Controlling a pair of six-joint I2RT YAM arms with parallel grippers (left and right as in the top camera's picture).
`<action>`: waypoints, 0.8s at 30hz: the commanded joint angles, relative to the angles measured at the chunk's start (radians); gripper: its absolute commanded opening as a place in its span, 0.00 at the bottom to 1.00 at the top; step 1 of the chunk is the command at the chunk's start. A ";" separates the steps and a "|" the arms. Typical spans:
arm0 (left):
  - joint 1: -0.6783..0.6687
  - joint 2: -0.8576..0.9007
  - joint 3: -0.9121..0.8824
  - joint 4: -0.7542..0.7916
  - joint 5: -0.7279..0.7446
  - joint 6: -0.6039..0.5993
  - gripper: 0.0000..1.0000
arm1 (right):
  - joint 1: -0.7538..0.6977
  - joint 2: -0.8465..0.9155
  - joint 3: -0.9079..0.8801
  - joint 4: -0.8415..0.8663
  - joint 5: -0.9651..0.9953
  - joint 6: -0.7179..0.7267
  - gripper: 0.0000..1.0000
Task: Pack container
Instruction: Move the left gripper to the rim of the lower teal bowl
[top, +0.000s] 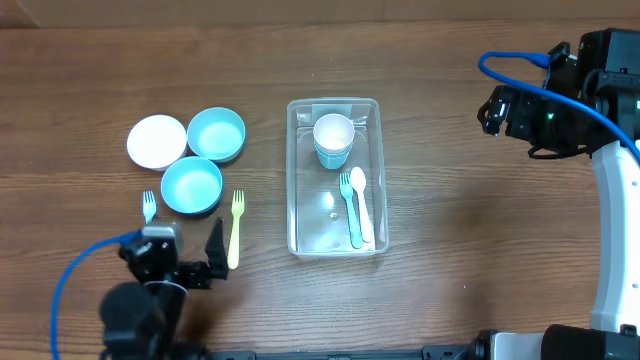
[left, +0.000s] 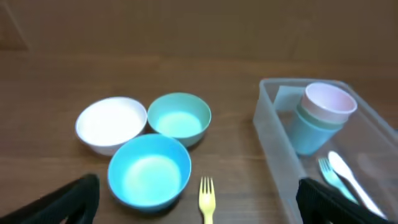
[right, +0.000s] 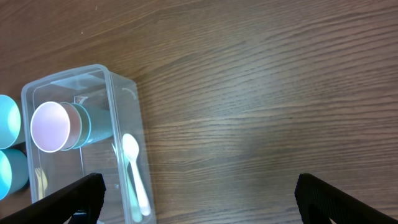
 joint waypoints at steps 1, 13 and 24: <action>0.011 0.311 0.323 -0.183 -0.012 0.030 1.00 | -0.003 -0.005 0.022 0.006 0.002 0.004 1.00; 0.010 1.170 0.908 -0.649 0.114 0.045 0.92 | -0.003 -0.005 0.022 0.006 0.002 0.004 1.00; -0.095 1.459 0.838 -0.579 0.010 0.039 0.29 | -0.003 -0.005 0.022 0.006 0.002 0.004 1.00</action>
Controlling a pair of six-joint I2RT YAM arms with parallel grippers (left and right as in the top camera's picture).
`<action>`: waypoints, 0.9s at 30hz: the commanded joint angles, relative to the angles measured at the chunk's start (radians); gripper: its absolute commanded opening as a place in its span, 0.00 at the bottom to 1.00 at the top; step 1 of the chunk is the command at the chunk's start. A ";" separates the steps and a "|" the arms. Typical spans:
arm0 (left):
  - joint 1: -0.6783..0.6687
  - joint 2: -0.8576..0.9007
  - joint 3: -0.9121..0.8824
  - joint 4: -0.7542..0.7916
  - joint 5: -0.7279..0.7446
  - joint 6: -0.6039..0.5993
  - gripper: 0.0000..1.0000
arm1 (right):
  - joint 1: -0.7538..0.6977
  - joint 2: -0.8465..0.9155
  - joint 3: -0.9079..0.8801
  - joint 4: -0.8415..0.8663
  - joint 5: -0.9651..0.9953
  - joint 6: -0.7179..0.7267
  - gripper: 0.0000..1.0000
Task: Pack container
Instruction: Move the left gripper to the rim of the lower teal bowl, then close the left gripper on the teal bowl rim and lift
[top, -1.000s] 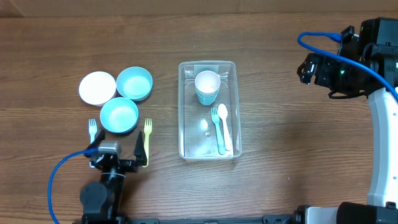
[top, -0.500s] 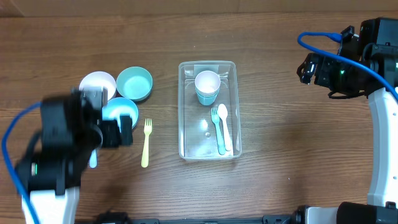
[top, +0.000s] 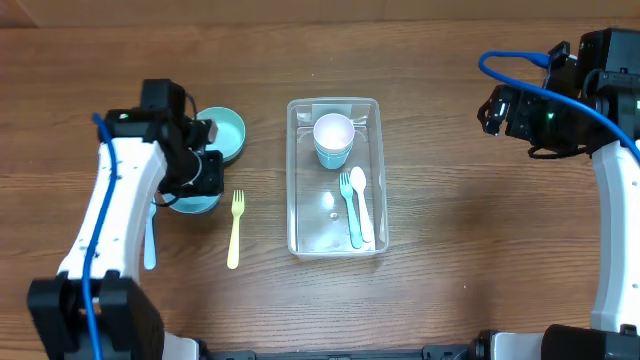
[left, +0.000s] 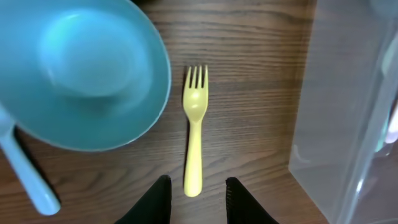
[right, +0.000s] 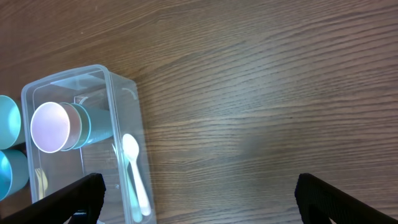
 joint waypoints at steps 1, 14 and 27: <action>-0.077 0.028 -0.033 0.056 -0.095 -0.009 0.30 | -0.003 -0.006 0.022 0.006 0.002 0.002 1.00; -0.143 0.028 -0.093 0.222 -0.314 -0.037 0.43 | -0.003 -0.006 0.022 0.006 0.002 0.002 1.00; -0.140 0.056 -0.271 0.396 -0.375 -0.034 0.42 | -0.003 -0.006 0.022 0.006 0.002 0.002 1.00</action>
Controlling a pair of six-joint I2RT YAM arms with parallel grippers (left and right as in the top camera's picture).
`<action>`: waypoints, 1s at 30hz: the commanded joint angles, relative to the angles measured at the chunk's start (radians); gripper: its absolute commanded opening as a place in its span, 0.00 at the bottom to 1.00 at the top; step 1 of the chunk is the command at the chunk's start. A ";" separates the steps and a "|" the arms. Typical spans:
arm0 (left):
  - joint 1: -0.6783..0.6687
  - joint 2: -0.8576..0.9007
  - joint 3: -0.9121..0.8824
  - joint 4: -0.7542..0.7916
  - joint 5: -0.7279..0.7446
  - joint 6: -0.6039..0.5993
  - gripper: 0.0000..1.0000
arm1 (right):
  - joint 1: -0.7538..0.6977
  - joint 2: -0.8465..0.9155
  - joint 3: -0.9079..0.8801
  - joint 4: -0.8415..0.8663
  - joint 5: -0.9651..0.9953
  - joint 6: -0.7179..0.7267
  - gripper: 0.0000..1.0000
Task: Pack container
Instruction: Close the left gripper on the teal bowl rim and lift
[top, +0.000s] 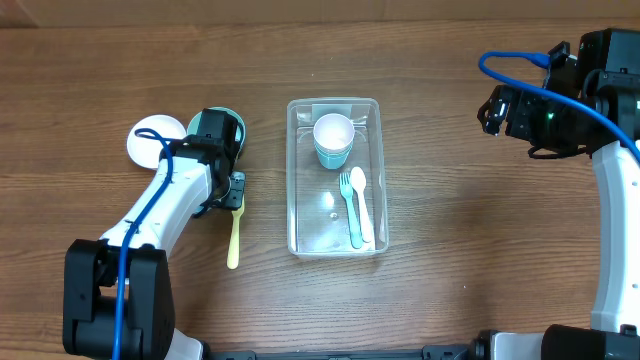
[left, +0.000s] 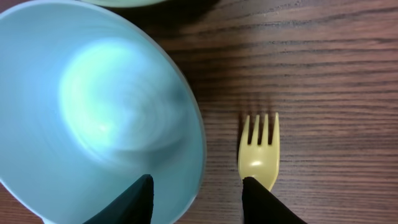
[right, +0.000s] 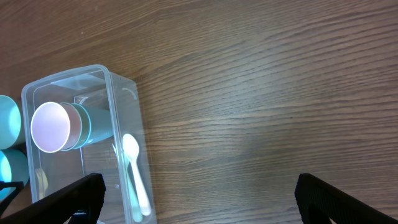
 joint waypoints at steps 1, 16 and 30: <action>0.002 0.010 -0.008 0.015 -0.032 -0.007 0.39 | -0.003 -0.006 0.022 0.006 0.003 0.001 1.00; 0.002 0.016 -0.015 0.059 -0.066 -0.006 0.27 | -0.003 -0.006 0.022 0.006 0.003 0.001 1.00; 0.002 0.077 0.002 0.058 -0.073 -0.006 0.17 | -0.003 -0.006 0.022 0.006 0.003 0.001 1.00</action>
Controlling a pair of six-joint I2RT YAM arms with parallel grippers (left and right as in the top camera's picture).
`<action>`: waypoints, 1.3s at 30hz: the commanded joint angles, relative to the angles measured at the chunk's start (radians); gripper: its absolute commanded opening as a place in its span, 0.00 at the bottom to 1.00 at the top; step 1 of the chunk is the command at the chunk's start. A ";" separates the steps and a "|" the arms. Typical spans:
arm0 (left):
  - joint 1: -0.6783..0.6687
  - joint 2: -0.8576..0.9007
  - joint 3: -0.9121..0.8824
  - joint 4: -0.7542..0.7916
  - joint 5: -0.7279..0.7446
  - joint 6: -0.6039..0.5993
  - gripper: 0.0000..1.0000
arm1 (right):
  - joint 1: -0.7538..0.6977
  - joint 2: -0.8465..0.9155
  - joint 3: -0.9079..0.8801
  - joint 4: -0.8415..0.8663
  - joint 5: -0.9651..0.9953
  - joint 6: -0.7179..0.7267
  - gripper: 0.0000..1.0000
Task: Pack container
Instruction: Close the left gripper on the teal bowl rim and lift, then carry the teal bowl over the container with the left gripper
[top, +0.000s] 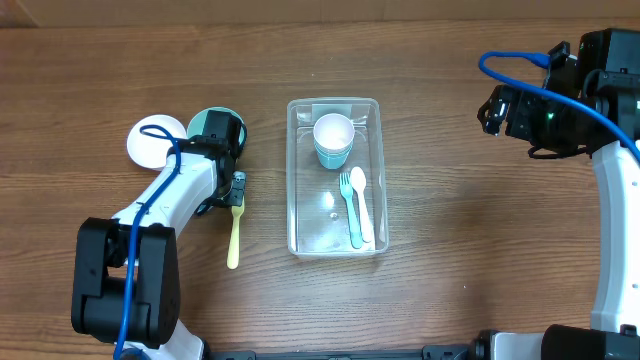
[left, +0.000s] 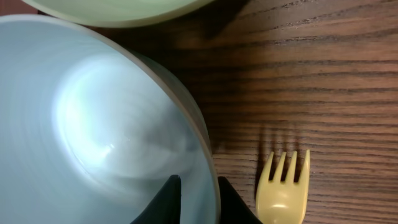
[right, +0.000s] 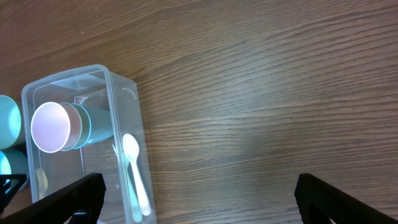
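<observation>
The clear container (top: 296, 200) stands mid-table holding stacked cups (top: 333, 135), a teal fork (top: 350, 210) and a white spoon (top: 362, 205). To its left, my left gripper (top: 232, 190) is down on the blue bowl (left: 93, 137). In the left wrist view its fingers (left: 169, 198) pinch the bowl's right rim, one inside and one outside. A yellow fork (top: 234, 235) lies just right of that bowl. The pale green bowl (top: 220, 122) and white bowl (top: 148, 138) sit behind it. My right gripper (top: 493, 110) hovers open at the far right.
In the right wrist view the container (right: 124, 93) with its cups (right: 59, 127) lies at the left, and bare wood fills the right. My left arm (top: 160, 205) covers most of the blue bowl from above.
My left gripper's fingers have drawn together on the blue bowl's rim and sit lower and closer to it. The right arm has not moved.
At first my left gripper was open near the table's front edge, facing the bowls. Then it hung over the blue bowl and yellow fork. Then it straddled the blue bowl's right rim, open, and now it is shut there. The right gripper stayed open throughout.
</observation>
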 joint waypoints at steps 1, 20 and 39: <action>0.002 -0.008 0.011 -0.016 -0.021 -0.006 0.17 | -0.003 -0.006 0.022 0.006 0.002 0.002 1.00; -0.002 -0.017 0.294 -0.246 -0.039 -0.021 0.04 | -0.003 -0.006 0.022 0.006 0.002 0.002 1.00; -0.441 -0.073 0.701 -0.670 0.097 -0.187 0.04 | -0.003 -0.006 0.022 0.006 0.002 0.002 1.00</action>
